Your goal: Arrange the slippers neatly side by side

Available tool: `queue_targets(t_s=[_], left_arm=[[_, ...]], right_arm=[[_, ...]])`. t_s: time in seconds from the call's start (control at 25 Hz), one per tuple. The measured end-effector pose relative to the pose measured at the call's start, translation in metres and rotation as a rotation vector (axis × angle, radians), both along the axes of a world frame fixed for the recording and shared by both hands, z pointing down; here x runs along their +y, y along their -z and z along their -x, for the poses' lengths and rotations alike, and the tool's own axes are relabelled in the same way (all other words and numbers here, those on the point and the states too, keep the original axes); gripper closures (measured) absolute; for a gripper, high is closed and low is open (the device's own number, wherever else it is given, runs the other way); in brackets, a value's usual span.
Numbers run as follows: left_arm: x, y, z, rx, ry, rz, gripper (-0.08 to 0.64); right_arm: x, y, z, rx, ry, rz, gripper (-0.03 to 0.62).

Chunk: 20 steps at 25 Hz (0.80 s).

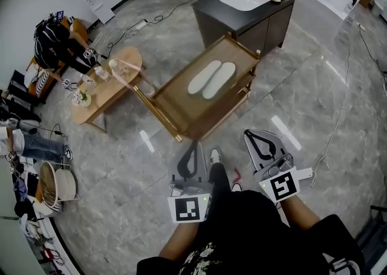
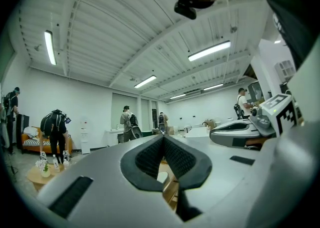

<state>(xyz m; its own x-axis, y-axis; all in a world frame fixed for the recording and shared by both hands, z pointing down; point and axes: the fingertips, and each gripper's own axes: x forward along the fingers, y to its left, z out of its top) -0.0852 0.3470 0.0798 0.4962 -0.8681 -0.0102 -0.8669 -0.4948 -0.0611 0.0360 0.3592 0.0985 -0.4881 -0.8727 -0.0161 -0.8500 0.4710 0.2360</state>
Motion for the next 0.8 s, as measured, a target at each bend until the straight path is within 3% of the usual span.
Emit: queue_targets(t_s=[0.36,0.8], left_arm=[[-0.049,-0.002,-0.015,-0.030,-0.028,-0.004,0.558],[-0.108,0.003,0.020,-0.061,0.021,0.022,0.558]], right_arm=[[-0.048,-0.006,-0.010,-0.016,-0.012,0.037,0.595],[-0.120,-0.003,0.016,-0.017,0.036,0.048,0.595]])
